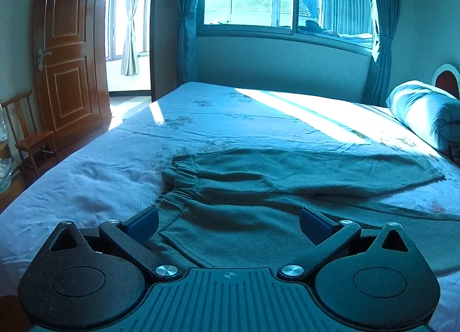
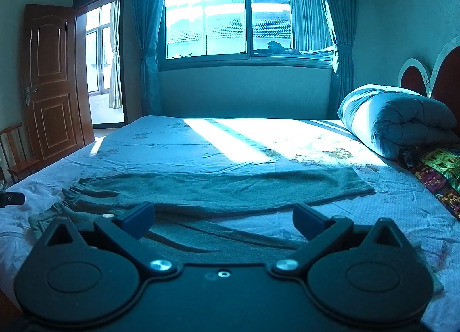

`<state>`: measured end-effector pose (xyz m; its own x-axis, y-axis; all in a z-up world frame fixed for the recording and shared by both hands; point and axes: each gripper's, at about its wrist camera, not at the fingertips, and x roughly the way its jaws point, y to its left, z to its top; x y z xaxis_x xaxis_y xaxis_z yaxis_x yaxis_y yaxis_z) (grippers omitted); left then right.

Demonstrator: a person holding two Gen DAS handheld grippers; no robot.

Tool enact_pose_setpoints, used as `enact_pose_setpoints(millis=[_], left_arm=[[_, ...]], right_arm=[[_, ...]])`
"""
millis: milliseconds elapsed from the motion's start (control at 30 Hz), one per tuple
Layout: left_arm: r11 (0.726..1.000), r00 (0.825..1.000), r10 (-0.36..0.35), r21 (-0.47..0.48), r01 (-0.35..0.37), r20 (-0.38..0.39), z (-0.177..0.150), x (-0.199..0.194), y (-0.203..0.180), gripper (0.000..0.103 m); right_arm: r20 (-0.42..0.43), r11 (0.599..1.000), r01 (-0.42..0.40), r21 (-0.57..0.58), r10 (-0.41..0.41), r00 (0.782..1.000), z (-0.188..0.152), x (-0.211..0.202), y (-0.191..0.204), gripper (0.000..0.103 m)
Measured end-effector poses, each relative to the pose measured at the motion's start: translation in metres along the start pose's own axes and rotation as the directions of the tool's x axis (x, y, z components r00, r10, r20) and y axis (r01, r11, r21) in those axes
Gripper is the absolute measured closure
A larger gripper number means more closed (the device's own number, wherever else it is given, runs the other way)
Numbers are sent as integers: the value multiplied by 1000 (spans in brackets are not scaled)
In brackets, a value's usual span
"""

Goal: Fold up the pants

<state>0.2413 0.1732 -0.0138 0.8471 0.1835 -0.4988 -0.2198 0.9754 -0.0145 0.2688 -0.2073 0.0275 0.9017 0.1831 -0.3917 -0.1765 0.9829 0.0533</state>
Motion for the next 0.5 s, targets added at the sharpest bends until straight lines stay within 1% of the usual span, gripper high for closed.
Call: enact_pose_setpoints(millis=[67,133,200,267,333,400,467,500], left_arm=[[1000,1000,12,-1,-12,-21,9,22,8,0],[1000,999,4,3,-4,-37,19,43,17,0],[999,999,11,38,-9,-49,28,66,20,0],[996,999,24,81,-21,-43,34,88,24,0],[994,997,53,97,-47,-58,39,113,29,0],[995,994,61,88,-53,-88,47,144,39,0],[994,991,73,91,-63,-109,53,170,47,0],[994,990,75,93,-64,-116,55,183,51,0]], right_arm=[[-1,1000,-4,-25,4,1000,8,23,8,6],[1,999,-14,-36,14,1000,17,47,13,6],[-1,999,-20,-44,20,1000,26,73,20,6],[-15,998,-36,-52,35,999,36,99,27,7],[-35,997,-60,-49,58,998,42,125,30,11],[-65,996,-72,-43,69,995,48,149,33,11],[-78,994,-90,-58,86,993,57,177,37,13],[-89,994,-86,-69,80,993,59,190,37,14]])
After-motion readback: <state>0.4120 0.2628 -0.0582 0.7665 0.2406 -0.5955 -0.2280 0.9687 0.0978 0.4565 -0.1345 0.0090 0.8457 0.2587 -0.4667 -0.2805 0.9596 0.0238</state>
